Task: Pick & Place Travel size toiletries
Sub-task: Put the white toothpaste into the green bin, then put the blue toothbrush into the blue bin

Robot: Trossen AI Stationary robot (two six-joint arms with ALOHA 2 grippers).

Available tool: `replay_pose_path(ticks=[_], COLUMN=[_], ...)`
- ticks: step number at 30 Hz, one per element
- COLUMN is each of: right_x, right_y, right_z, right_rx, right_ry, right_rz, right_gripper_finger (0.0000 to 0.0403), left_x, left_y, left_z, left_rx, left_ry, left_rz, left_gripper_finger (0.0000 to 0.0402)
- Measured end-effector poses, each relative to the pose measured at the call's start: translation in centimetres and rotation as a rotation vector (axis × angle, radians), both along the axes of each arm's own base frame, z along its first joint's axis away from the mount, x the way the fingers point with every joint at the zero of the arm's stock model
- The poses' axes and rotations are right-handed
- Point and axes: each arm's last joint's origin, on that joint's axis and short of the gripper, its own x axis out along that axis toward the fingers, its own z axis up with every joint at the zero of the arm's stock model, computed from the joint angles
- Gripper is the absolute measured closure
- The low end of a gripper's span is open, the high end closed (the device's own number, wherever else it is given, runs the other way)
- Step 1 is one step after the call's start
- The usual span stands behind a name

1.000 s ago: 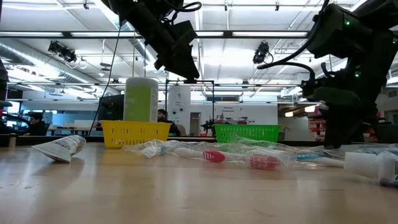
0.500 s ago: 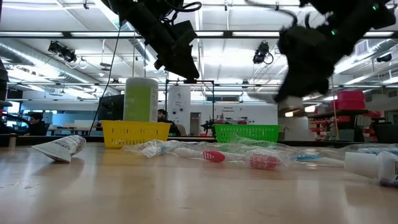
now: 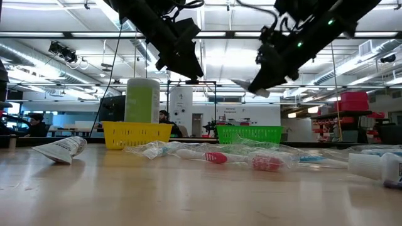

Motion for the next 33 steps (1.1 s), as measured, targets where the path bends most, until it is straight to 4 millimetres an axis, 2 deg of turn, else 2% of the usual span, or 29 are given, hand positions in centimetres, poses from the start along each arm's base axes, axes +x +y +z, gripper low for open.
replay_pose_path(ticks=[4, 8, 22, 27, 33], right_x=[0.4, 0.9, 1.4, 1.2, 1.0], right_y=[-2.1, -3.2, -3.5, -3.6, -3.5], right_z=[-1.2, -2.9, -5.5, -6.2, -5.8], right_rx=[0.041, 0.132, 0.180, 0.199, 0.204], right_ry=[0.036, 0.084, 0.175, 0.222, 0.223], right_rz=[-0.036, 0.013, -0.004, -0.020, -0.026], right_gripper_finger=[0.0293, 0.0294, 0.0276, 0.0249, 0.0187], left_x=[0.0, 0.0, 0.1, 0.1, 0.1], left_y=[-0.1, -0.2, -0.3, -0.3, -0.3], left_z=[0.0, 0.0, 0.0, 0.0, 0.0], left_rx=[-0.018, -0.018, -0.017, -0.017, -0.006], left_ry=[-0.010, -0.009, -0.008, -0.008, -0.002], left_rz=[0.012, 0.008, 0.003, 0.003, -0.006], left_gripper_finger=[0.0248, 0.0248, 0.0248, 0.0248, 0.0248])
